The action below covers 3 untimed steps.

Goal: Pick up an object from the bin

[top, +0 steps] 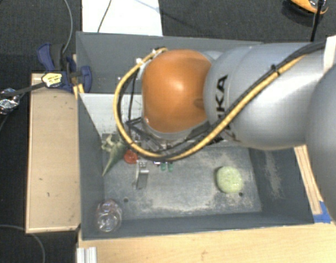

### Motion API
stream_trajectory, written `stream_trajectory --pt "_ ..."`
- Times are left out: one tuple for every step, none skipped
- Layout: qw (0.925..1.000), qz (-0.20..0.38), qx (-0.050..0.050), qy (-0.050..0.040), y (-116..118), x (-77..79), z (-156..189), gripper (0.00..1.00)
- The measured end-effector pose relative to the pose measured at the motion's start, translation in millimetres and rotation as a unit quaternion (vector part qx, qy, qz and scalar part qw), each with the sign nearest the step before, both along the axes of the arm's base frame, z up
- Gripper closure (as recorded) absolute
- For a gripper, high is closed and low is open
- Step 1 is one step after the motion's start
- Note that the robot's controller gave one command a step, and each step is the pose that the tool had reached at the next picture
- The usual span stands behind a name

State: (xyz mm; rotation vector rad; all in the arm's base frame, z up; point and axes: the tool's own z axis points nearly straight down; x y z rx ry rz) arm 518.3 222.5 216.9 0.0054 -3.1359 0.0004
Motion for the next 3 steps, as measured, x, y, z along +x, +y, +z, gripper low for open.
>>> stream_trajectory --pt "1.0000 -0.003 0.001 -0.0039 -1 2.0 5 0.00" --pt "0.9999 0.014 0.002 -0.0063 4 32.6 -53 0.00" --pt "0.9996 0.028 0.000 0.0001 4 54.3 -116 0.00"
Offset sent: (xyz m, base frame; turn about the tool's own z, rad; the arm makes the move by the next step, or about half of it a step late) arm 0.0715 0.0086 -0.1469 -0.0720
